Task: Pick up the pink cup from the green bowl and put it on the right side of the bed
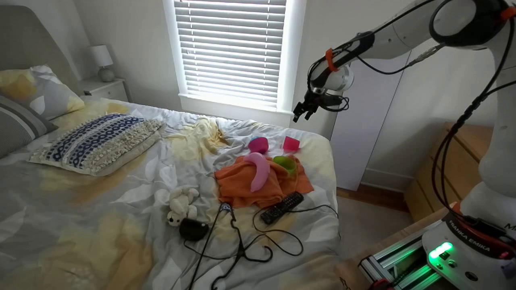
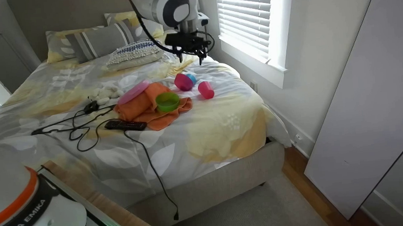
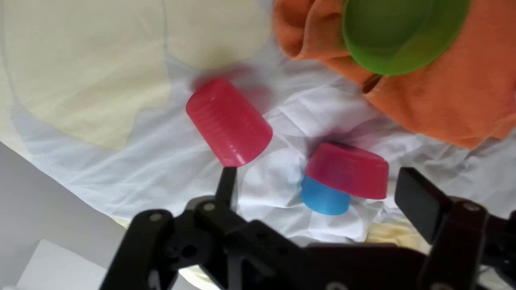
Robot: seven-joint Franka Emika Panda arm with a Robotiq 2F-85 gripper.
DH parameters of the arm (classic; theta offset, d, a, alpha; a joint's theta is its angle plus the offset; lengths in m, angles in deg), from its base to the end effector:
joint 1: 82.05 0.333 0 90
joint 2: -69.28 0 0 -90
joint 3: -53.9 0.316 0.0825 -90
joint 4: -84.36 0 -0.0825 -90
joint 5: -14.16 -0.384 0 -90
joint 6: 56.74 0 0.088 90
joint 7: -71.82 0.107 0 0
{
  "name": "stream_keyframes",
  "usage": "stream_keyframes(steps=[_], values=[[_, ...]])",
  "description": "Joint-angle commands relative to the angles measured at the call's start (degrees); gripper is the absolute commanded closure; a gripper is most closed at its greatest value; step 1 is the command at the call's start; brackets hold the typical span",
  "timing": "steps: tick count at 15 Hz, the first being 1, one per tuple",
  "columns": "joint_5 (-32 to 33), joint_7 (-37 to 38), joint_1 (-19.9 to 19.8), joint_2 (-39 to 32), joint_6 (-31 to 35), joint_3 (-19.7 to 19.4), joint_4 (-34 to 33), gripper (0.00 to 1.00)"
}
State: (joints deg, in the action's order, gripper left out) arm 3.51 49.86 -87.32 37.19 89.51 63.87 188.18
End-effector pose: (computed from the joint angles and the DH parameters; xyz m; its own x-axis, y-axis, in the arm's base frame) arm 0.6691 0.0422 0.2535 0.9382 0.2574 0.2316 0.2945 -0.9449 -0.1431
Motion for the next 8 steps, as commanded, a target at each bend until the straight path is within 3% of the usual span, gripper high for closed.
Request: stream_keyframes(steps=[1,4,6,7,8], values=[[8.87,15.53,9.81,10.68,-11.98,-6.02,4.84,0.0],[11.96,22.17,13.76,15.45,-28.5,-3.78,3.16,0.0],[9.37,19.6,14.61,15.75,-38.04,-1.32,0.9,0.0],[9.86,19.5,13.78,15.14,-32.94,-2.34,0.98,0.0],[9.84,19.75,14.37,15.91,-34.31,-1.8,0.91,0.0]])
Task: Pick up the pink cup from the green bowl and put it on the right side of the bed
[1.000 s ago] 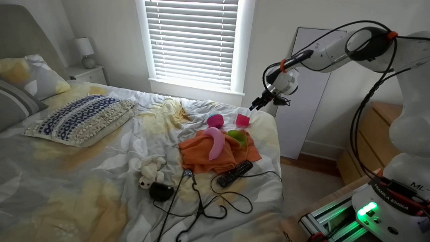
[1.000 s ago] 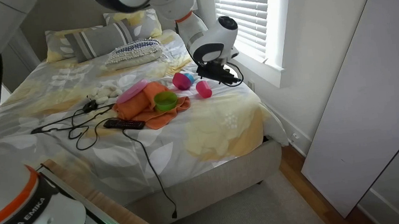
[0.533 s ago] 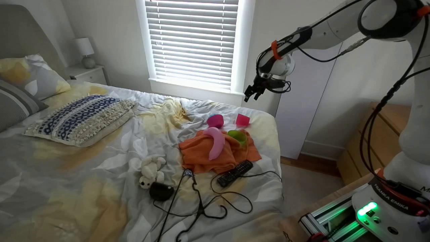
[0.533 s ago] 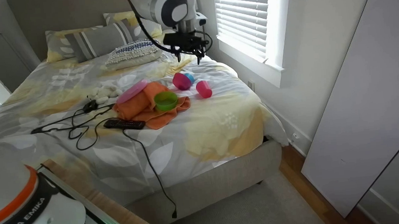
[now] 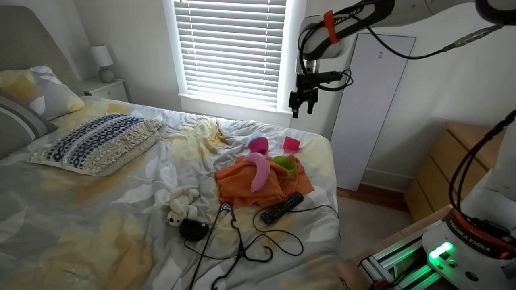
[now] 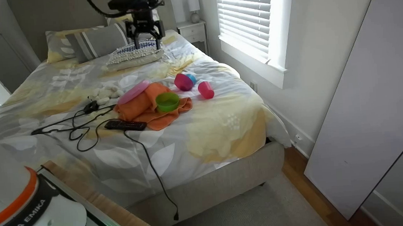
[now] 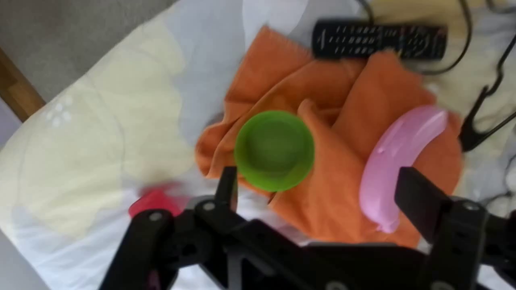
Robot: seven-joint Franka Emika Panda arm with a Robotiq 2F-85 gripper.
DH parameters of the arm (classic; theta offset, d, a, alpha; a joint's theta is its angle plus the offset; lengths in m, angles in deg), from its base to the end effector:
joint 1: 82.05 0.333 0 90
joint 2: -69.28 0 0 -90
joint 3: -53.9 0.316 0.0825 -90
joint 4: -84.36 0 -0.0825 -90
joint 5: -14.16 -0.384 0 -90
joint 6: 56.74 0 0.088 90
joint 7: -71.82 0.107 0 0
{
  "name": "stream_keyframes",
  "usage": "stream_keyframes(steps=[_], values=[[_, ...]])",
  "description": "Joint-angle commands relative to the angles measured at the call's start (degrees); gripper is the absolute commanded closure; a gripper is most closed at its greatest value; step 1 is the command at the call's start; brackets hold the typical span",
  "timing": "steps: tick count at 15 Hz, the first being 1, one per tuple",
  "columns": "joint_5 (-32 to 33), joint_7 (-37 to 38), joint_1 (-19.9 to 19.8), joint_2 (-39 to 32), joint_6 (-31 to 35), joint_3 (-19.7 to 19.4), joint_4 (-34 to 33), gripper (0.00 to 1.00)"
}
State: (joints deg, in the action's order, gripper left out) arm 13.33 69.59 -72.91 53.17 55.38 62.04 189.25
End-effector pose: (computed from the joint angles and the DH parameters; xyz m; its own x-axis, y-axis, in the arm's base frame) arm 0.5826 0.1772 0.3690 0.9335 0.3259 -0.1497 0.3208 -0.9454 -0.0576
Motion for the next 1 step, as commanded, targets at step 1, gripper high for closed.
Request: stream_keyframes(steps=[1], values=[[0.03,0.07,0.12,0.16,-0.02,0.08,-0.15,0.0]])
